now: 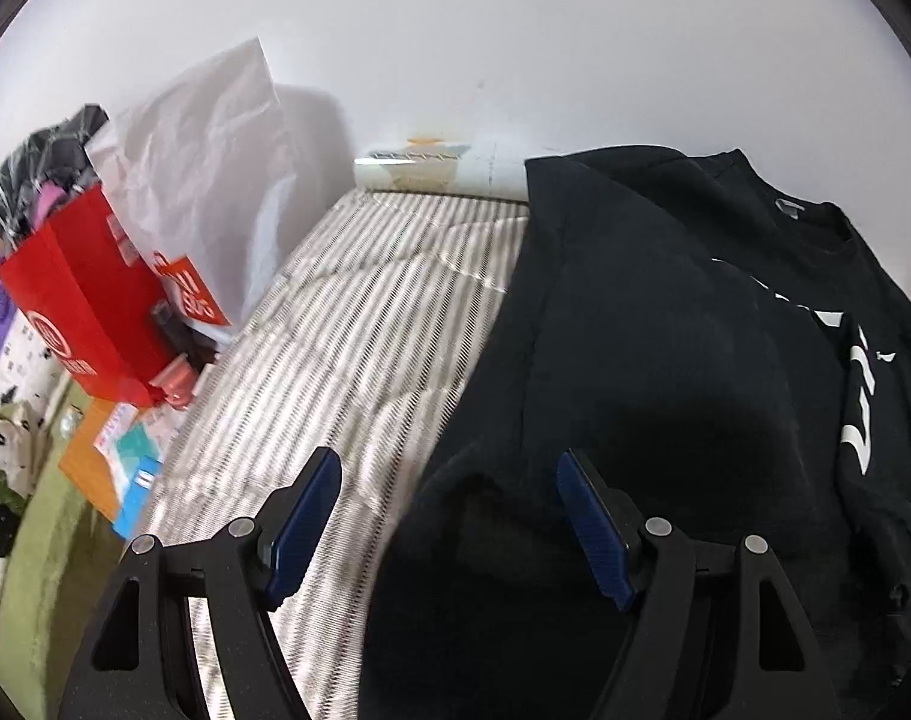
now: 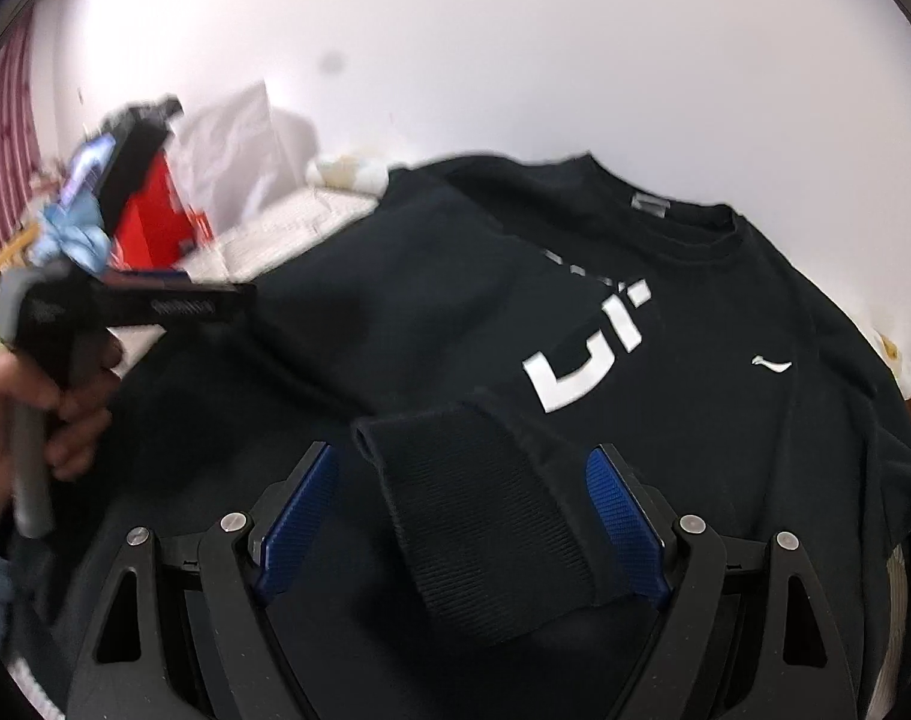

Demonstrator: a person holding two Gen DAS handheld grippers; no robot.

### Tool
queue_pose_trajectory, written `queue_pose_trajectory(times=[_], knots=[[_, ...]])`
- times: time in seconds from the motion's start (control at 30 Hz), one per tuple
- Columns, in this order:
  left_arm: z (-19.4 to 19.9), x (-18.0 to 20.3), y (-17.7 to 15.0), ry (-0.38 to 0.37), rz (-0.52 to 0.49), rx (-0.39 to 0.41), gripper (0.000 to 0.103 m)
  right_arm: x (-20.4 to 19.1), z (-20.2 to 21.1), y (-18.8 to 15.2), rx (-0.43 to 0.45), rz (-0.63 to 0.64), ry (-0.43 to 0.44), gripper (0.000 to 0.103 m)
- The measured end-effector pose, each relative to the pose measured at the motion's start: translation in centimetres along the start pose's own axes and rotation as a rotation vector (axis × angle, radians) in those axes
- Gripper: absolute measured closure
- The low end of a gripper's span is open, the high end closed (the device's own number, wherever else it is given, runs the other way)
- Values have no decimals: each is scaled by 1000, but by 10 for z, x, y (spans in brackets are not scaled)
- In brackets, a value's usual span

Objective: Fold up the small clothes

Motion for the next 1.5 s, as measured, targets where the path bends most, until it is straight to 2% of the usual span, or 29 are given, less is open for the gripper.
queue_pose_trajectory(times=[0.07, 0.1, 0.13, 0.17, 0.23, 0.27, 0.37, 0.53, 0.7, 0.8, 0.87, 0.93, 1.0, 1.07, 1.13, 1.17, 1.23, 1.27, 1.33, 1.5], knots=[[-2, 3, -3, 15, -14, 17, 30, 1, -11, -6, -40, -6, -12, 28], [-4, 4, -4, 19, -25, 20, 30, 5, -19, -8, -53, -21, -32, 48], [-5, 6, -5, 16, -30, 11, 30, 8, -22, -9, -59, -29, -41, 63], [-7, 7, -5, -1, -26, 2, 30, 11, -24, -10, -61, -39, -32, 69], [-7, 5, -5, -14, -12, 0, 30, 21, -17, -6, -29, -73, -18, 91], [-8, 3, -6, -22, -1, -5, 30, 25, -12, -3, -10, -79, -29, 92], [-10, 2, -8, -27, 13, -20, 30, 55, 9, 7, 73, -126, -95, 93], [-11, 3, -10, -19, 13, -26, 29, 125, 25, 6, 103, -268, -192, 93], [-12, 1, -11, -27, 25, -31, 28, 209, 26, -18, 67, -443, -320, 98], [-12, 0, -11, -31, 32, -33, 27, 238, 14, -35, 20, -540, -314, 97], [-13, 0, -11, -34, 36, -34, 26, 248, 7, -45, -13, -583, -304, 97], [-13, 0, -11, -34, 38, -34, 26, 252, 4, -50, -34, -588, -337, 94], [-13, -1, -11, -32, 41, -36, 24, 255, 8, -53, -26, -567, -406, 92], [-13, -1, -11, -33, 44, -37, 24, 255, 15, -52, -15, -527, -512, 90], [-13, -2, -11, -35, 48, -38, 23, 253, 18, -50, -13, -496, -556, 81], [-13, -2, -11, -35, 48, -38, 23, 254, 20, -50, -13, -489, -557, 78], [-13, -2, -11, -35, 49, -39, 23, 252, 18, -50, -23, -495, -518, 54], [-13, -2, -11, -35, 49, -38, 23, 251, 15, -50, -31, -498, -498, 50], [-13, -2, -11, -36, 51, -39, 22, 250, 7, -54, -65, -502, -473, 48], [-13, -3, -11, -38, 54, -40, 21, 255, -18, -75, -169, -522, -497, 48]])
Point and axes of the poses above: each gripper's, at about its wrist camera, not at the fingertips, and z roughly against the way its jaws point, x to its right, y to its top, the point moved 7 cm from there along -z, roughly the way its jaws point, and after that the axes turned 5 degrees about -y, right-handed, at the moved point
